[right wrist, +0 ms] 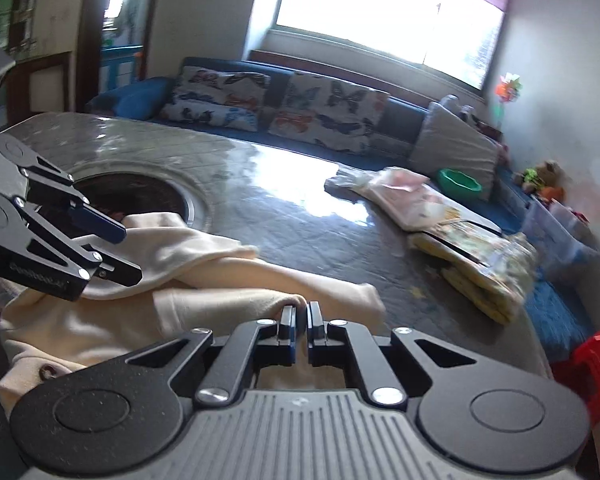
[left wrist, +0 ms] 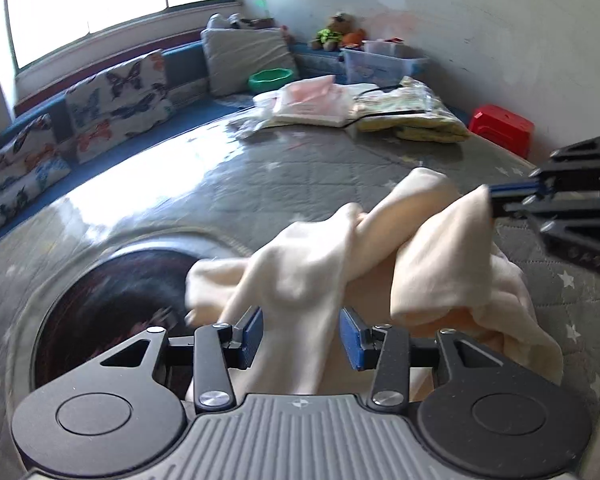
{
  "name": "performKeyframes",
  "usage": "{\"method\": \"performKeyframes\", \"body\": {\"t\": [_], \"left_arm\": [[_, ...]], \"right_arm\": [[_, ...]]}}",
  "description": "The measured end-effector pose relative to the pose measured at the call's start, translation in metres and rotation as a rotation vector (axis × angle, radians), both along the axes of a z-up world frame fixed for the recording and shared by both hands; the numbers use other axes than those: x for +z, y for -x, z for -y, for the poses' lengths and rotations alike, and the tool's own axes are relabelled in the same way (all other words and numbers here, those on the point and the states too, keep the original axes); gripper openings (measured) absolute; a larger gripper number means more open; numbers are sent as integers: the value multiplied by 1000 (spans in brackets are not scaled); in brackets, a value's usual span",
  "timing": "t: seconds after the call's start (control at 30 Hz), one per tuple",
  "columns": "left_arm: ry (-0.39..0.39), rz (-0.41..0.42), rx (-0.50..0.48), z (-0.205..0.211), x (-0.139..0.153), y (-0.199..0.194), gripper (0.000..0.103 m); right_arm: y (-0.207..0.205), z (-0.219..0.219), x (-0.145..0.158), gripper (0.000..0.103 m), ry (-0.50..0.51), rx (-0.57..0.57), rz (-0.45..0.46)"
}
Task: Fold clothes
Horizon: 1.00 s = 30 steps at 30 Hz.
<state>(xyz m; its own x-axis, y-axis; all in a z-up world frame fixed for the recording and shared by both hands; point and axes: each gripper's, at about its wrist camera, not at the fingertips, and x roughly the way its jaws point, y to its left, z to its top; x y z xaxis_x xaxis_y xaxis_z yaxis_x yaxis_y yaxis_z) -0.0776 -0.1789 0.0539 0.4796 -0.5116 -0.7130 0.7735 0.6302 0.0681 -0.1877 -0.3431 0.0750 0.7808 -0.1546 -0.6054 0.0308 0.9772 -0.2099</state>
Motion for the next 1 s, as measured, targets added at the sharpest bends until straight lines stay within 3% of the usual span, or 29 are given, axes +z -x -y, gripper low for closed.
{"method": "performKeyframes", "body": {"t": [0.17, 0.27, 0.37, 0.57, 0.67, 1.0], "left_arm": [[-50, 29, -25, 28, -17, -4, 45], [-79, 40, -10, 33, -28, -9, 19], [-44, 19, 8, 22, -25, -14, 9], [28, 16, 91, -16, -5, -23, 7], [42, -17, 89, -32, -2, -28, 7], [36, -35, 68, -37, 1, -24, 12]], "right_arm": [[21, 29, 1, 4, 18, -136, -24], [29, 47, -3, 4, 28, -207, -63], [36, 65, -8, 5, 37, -271, -101], [44, 86, -9, 10, 40, -329, -138], [43, 85, -4, 11, 35, -321, -124], [-11, 48, 17, 13, -44, -157, -19]]}}
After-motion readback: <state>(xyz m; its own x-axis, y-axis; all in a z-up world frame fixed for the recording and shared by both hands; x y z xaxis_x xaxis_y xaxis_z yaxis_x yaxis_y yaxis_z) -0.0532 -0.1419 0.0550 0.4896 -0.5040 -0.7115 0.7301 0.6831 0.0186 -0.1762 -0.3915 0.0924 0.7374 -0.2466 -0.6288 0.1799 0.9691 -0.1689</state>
